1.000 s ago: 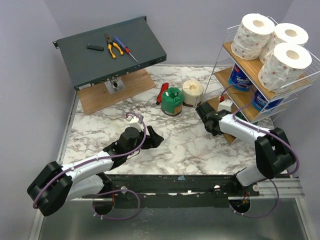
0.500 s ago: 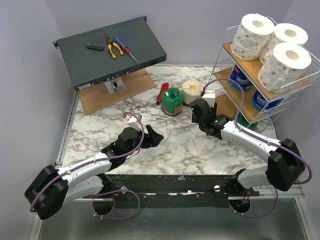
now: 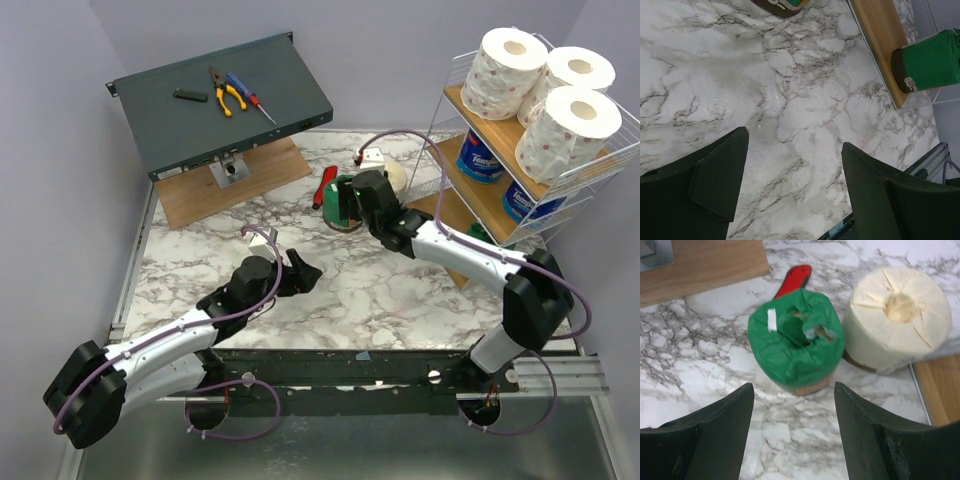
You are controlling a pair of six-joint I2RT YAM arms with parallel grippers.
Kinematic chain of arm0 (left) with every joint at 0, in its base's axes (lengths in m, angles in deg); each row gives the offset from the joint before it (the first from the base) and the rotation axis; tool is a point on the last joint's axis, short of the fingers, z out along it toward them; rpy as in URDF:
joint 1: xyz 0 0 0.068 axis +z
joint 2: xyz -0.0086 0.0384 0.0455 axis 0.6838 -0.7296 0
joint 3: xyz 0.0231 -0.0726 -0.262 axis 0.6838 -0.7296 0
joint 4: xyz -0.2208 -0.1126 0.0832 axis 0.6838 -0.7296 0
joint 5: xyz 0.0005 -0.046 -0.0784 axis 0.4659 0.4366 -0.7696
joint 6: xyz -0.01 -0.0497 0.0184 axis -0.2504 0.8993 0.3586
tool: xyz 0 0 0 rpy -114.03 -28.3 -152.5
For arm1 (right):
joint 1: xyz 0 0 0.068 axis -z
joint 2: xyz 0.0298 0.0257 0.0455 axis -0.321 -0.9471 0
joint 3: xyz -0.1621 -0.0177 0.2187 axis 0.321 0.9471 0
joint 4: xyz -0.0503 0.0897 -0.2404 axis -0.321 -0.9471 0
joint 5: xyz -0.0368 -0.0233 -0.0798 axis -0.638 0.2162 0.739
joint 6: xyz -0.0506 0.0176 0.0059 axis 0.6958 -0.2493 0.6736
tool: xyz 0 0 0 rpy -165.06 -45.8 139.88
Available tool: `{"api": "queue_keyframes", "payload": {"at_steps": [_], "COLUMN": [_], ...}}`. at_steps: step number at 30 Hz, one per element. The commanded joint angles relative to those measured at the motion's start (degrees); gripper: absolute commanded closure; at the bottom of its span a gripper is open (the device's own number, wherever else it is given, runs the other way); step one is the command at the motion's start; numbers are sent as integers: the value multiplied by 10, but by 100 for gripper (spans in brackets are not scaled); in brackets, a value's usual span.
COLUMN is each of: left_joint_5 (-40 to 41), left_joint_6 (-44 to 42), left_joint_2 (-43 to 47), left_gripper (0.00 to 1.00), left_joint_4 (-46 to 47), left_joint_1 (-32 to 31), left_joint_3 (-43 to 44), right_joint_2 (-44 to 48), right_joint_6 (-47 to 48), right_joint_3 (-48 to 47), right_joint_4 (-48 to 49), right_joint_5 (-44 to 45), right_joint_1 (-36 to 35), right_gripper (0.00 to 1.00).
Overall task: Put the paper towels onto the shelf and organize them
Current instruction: Adjust the paper towel on the shelf, then pick up the paper towel from the center of the board.
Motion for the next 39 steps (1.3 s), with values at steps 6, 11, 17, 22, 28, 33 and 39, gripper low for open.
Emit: {"api": "queue_keyframes", "payload": {"at_steps": [6, 11, 17, 22, 28, 33, 39], "left_joint_5": [66, 79, 77, 78, 75, 75, 74], "left_joint_6": [-8, -8, -14, -19, -21, -20, -17], "left_joint_2": [81, 100, 96, 95, 90, 95, 95], "left_gripper": [21, 21, 21, 21, 20, 20, 20], "left_joint_4": [-68, -83, -83, -82, -79, -80, -76], "left_joint_1": [2, 4, 5, 6, 8, 9, 10], "left_joint_3": [-20, -27, -24, -23, -23, -27, -33], "right_joint_2": [-134, -170, -198, -210, -240, -263, -298], "right_joint_6": [59, 65, 66, 66, 69, 61, 44], "right_joint_3": [-112, -129, -140, -147, -182, -192, -224], "right_joint_4": [38, 46, 62, 67, 45, 13, -41], "right_joint_5": [-22, -21, -29, -35, -41, -36, -1], "right_joint_1": [-2, -2, -2, -2, -2, 1, 3], "right_gripper": [26, 25, 25, 24, 28, 32, 39]}}
